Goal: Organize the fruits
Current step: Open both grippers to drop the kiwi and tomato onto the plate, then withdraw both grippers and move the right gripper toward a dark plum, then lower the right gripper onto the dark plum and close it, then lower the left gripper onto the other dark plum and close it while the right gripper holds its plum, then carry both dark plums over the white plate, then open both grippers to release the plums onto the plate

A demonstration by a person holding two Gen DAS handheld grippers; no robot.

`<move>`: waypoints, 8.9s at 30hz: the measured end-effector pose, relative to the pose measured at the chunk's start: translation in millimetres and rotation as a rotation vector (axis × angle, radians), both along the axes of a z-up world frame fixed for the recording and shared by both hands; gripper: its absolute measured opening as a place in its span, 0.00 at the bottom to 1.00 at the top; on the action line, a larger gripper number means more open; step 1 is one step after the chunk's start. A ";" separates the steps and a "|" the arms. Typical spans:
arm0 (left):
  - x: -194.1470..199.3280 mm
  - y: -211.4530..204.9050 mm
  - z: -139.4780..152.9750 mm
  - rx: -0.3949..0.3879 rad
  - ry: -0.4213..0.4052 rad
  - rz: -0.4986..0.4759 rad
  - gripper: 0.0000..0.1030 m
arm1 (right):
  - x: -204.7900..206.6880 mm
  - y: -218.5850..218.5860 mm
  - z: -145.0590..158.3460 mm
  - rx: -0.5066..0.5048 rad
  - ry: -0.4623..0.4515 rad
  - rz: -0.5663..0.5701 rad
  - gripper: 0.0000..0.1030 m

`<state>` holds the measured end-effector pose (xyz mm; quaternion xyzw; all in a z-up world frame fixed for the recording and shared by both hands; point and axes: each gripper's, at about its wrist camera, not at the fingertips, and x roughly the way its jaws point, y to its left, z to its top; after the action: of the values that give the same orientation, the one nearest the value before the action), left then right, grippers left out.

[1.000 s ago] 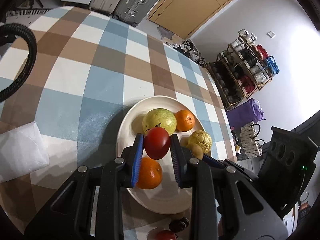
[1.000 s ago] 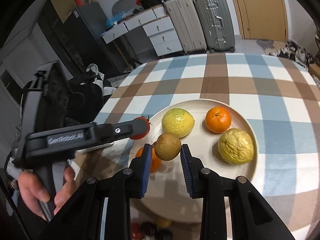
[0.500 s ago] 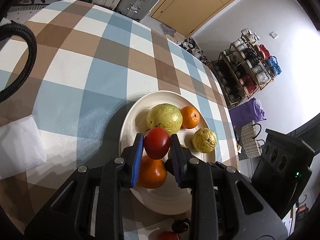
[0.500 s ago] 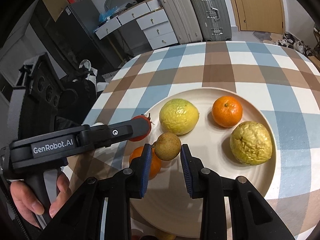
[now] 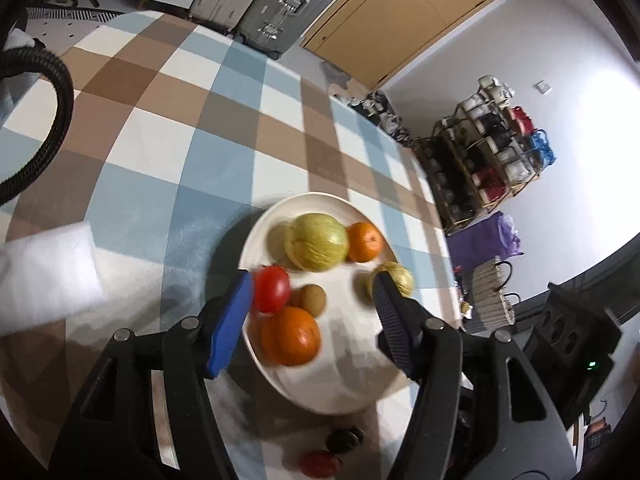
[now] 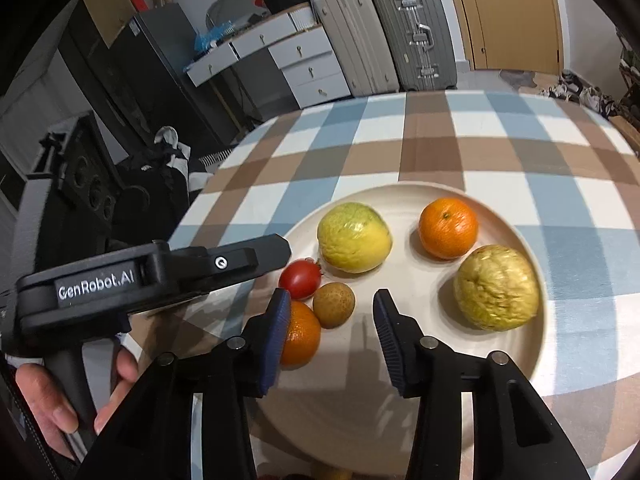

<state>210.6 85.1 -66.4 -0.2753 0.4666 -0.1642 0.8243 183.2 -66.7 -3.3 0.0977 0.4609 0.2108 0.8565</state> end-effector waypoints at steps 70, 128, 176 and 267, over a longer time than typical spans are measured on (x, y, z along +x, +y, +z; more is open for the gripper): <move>-169.5 -28.5 39.4 0.339 -0.130 0.158 0.99 | -124.0 -31.8 -17.1 -0.070 -0.028 0.177 0.60; -130.6 -127.5 -30.8 0.490 -0.019 -0.283 0.55 | -114.9 -118.7 11.9 0.037 -0.019 -0.042 0.24; -143.2 -157.4 -11.8 0.709 -0.183 -0.698 0.77 | -114.3 -125.8 6.5 0.051 0.016 -0.053 0.24; 123.5 -134.0 16.0 0.444 0.070 -0.401 0.47 | 51.5 -18.0 -2.9 -0.145 0.067 -0.013 0.40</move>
<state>334.1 -48.9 -50.4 0.0037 0.5641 -0.2083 0.7990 234.7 -84.8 -6.3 0.0454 0.5026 0.1677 0.8469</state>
